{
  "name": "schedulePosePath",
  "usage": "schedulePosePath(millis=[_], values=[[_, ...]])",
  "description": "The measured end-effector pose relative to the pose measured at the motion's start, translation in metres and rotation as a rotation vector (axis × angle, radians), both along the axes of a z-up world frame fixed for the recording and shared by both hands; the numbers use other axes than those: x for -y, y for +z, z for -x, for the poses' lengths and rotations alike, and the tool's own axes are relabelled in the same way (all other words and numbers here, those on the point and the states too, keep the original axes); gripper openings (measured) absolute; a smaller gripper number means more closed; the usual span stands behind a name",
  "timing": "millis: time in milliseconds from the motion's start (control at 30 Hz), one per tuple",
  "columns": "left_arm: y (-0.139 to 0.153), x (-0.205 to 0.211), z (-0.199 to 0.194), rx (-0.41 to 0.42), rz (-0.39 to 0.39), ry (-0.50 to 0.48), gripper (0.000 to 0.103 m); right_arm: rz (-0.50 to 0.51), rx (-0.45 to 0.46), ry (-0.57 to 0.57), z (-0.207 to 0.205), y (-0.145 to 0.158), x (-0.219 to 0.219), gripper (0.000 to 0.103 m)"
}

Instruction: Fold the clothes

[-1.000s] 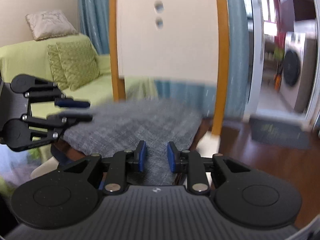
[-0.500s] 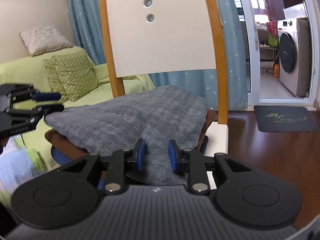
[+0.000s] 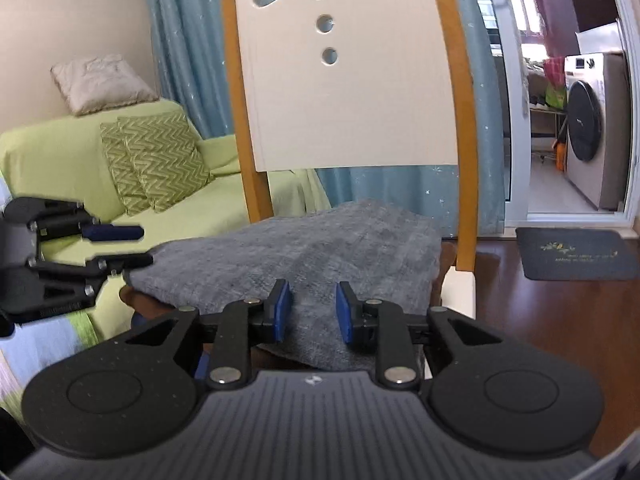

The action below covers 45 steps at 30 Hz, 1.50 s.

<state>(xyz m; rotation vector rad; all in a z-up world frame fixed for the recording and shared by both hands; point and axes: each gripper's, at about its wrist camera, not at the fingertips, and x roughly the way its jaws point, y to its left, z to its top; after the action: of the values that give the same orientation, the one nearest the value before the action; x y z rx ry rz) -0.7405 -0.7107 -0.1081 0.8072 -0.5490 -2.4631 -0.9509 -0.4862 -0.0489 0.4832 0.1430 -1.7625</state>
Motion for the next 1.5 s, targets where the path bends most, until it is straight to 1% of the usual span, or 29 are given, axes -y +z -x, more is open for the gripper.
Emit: schedulePosePath(millis=[33,100,133,167,200,300,333,400,433,467,500,533,567,600,633,667,800,900,1000,1133,1267,1367,1500], values=[[0.002,0.0,-0.002,-0.007,-0.001,0.006,0.033,0.005,-0.005,-0.002,-0.001,0.005,-0.002,0.023],[0.006,-0.003,-0.007,-0.025,-0.01,0.02,0.036,0.023,-0.003,-0.007,-0.003,0.012,-0.01,0.028],[0.009,-0.006,-0.011,-0.042,-0.024,0.035,0.043,0.03,0.001,-0.009,-0.006,0.015,-0.016,0.036],[0.01,-0.01,-0.016,-0.057,-0.038,0.048,0.049,0.033,0.006,-0.014,-0.01,0.016,-0.024,0.041],[0.011,-0.014,-0.02,-0.071,-0.052,0.06,0.05,0.031,0.018,-0.019,-0.014,0.014,-0.031,0.041],[0.008,-0.032,-0.04,-0.115,-0.13,0.116,0.059,0.019,0.062,-0.04,-0.027,0.004,-0.053,0.043],[0.005,-0.036,-0.045,-0.124,-0.158,0.134,0.063,0.009,0.08,-0.059,-0.037,-0.003,-0.067,0.046],[-0.002,-0.052,-0.058,-0.147,-0.242,0.182,0.069,-0.016,0.106,-0.104,-0.05,-0.014,-0.083,0.053],[-0.005,-0.057,-0.063,-0.154,-0.274,0.199,0.075,-0.031,0.12,-0.127,-0.057,-0.019,-0.089,0.058],[-0.007,-0.06,-0.065,-0.159,-0.294,0.211,0.08,-0.047,0.135,-0.15,-0.064,-0.024,-0.095,0.065],[-0.009,-0.064,-0.068,-0.168,-0.323,0.226,0.082,-0.062,0.149,-0.173,-0.071,-0.029,-0.101,0.069],[-0.011,-0.07,-0.072,-0.181,-0.362,0.245,0.088,-0.077,0.163,-0.196,-0.078,-0.033,-0.107,0.076],[-0.014,-0.076,-0.076,-0.194,-0.4,0.263,0.098,-0.093,0.178,-0.219,-0.084,-0.038,-0.113,0.083],[-0.015,-0.08,-0.078,-0.205,-0.427,0.278,0.101,-0.103,0.182,-0.231,-0.09,-0.041,-0.117,0.087],[-0.017,-0.082,-0.08,-0.214,-0.442,0.288,0.102,-0.11,0.174,-0.239,-0.095,-0.042,-0.12,0.096],[-0.017,-0.085,-0.082,-0.22,-0.453,0.297,0.102,-0.117,0.162,-0.248,-0.1,-0.041,-0.122,0.102],[-0.017,-0.093,-0.085,-0.237,-0.474,0.318,0.102,-0.127,0.134,-0.241,-0.115,-0.039,-0.126,0.102],[-0.014,-0.098,-0.087,-0.255,-0.461,0.329,0.102,-0.128,0.116,-0.229,-0.122,-0.035,-0.127,0.102],[-0.013,-0.101,-0.088,-0.263,-0.462,0.341,0.102,-0.125,0.115,-0.224,-0.123,-0.031,-0.126,0.102],[-0.013,-0.097,-0.086,-0.263,-0.495,0.367,0.102,-0.113,0.114,-0.218,-0.125,-0.026,-0.123,0.102],[-0.016,-0.092,-0.085,-0.257,-0.525,0.396,0.102,-0.124,0.119,-0.21,-0.126,-0.027,-0.119,0.102],[-0.019,-0.09,-0.085,-0.254,-0.549,0.393,0.102,-0.131,0.119,-0.203,-0.126,-0.029,-0.117,0.102],[-0.021,-0.088,-0.084,-0.271,-0.552,0.404,0.102,-0.141,0.122,-0.199,-0.126,-0.032,-0.115,0.102]])
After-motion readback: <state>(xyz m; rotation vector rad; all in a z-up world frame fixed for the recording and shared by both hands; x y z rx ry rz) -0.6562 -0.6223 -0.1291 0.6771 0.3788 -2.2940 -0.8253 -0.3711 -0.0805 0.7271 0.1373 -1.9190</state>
